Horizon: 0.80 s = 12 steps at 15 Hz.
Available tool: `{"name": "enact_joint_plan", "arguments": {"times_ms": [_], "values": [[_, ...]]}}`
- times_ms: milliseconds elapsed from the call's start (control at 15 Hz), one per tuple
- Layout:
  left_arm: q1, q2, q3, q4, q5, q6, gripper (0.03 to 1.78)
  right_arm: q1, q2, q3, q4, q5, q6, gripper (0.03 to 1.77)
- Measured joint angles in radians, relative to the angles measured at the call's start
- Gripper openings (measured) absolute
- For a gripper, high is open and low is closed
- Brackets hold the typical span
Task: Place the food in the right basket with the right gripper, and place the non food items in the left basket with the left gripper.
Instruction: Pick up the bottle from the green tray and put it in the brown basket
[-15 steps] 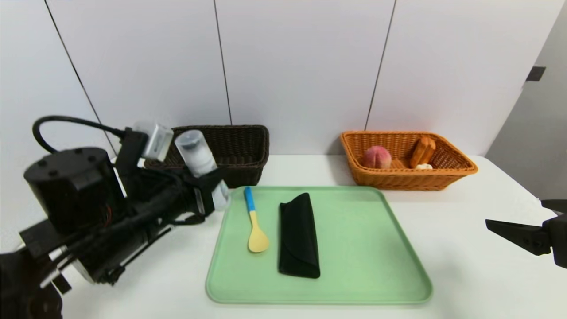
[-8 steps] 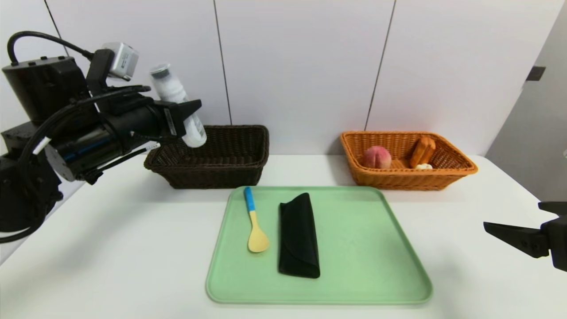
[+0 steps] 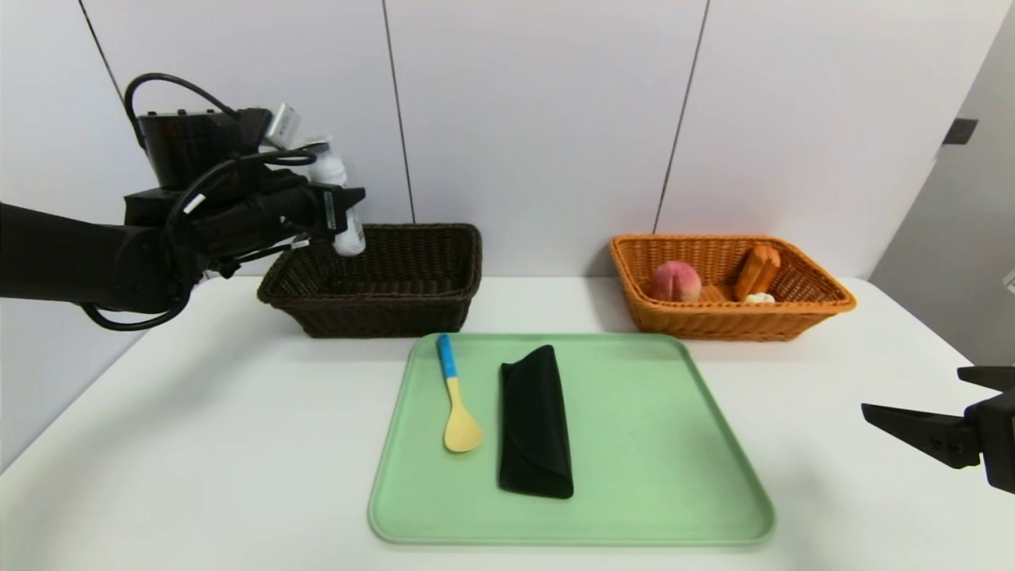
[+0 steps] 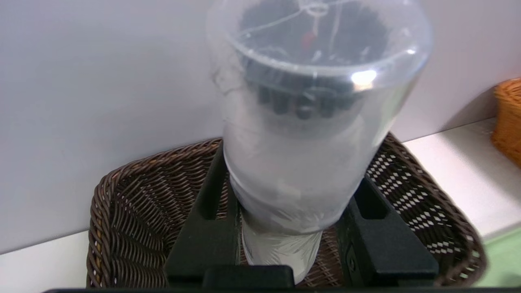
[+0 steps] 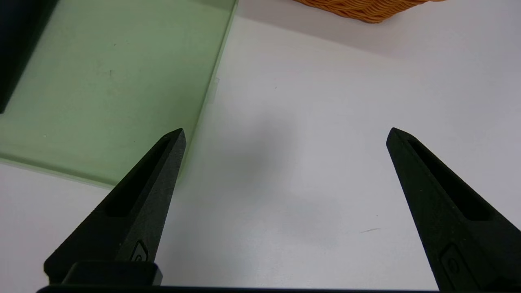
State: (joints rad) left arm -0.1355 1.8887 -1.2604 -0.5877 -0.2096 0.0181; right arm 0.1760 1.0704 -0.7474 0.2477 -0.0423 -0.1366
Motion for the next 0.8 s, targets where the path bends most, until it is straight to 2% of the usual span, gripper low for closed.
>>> {"name": "enact_joint_plan", "arguments": {"times_ms": [400,800], "values": [[0.068,0.164,-0.165,0.110,-0.002,0.081,0.64,0.000,0.000,0.015,-0.005,0.004,0.001,1.70],[0.096,0.245,-0.201,0.150,-0.001,0.086,0.64,0.000,-0.002,0.041,-0.029,0.004,0.001,1.70]]}}
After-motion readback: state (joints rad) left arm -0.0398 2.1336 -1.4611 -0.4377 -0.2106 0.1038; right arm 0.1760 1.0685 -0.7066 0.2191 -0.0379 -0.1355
